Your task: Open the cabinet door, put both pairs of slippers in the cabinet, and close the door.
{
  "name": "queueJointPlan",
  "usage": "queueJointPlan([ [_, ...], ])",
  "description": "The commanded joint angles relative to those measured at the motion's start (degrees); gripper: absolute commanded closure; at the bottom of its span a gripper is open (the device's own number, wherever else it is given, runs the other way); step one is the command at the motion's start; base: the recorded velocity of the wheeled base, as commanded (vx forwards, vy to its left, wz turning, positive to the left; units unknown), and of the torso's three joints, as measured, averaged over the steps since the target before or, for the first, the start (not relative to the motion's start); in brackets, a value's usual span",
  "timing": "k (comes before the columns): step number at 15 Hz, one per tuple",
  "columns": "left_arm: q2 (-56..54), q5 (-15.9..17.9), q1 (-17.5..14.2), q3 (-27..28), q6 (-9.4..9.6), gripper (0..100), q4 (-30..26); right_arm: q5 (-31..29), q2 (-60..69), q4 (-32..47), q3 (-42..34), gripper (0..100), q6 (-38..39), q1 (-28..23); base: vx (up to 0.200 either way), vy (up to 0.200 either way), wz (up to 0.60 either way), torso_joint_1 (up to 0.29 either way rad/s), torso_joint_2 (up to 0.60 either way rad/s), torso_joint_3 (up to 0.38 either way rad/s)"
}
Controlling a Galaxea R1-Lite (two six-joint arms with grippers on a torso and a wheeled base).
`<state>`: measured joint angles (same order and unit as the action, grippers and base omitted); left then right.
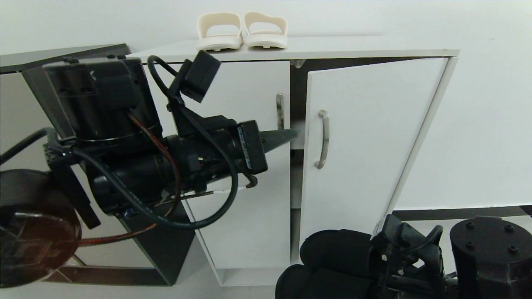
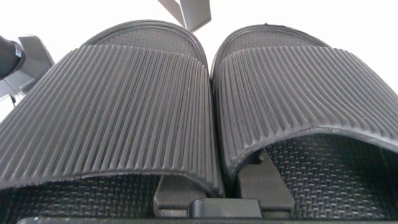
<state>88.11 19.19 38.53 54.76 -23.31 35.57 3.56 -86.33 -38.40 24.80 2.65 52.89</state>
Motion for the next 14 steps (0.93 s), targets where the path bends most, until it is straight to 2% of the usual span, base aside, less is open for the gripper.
queueJointPlan([
  [1,1.62,3.40,-3.91,2.98,-0.77,100,0.02,-0.13,0.11,-0.01,-0.01,100,-0.01,0.37,0.000,0.000,0.00,0.000,0.00,0.000],
  [6,9.01,3.49,-4.17,12.04,-1.13,100,1.34,-0.22,0.11,0.08,-0.19,100,-1.15,1.16,0.000,0.000,0.00,0.000,0.00,0.000],
  [14,15.77,3.58,-2.85,20.65,-0.95,100,-0.50,-0.31,-0.50,0.08,-0.45,100,-1.24,1.25,0.000,0.000,0.00,0.000,0.00,0.000],
])
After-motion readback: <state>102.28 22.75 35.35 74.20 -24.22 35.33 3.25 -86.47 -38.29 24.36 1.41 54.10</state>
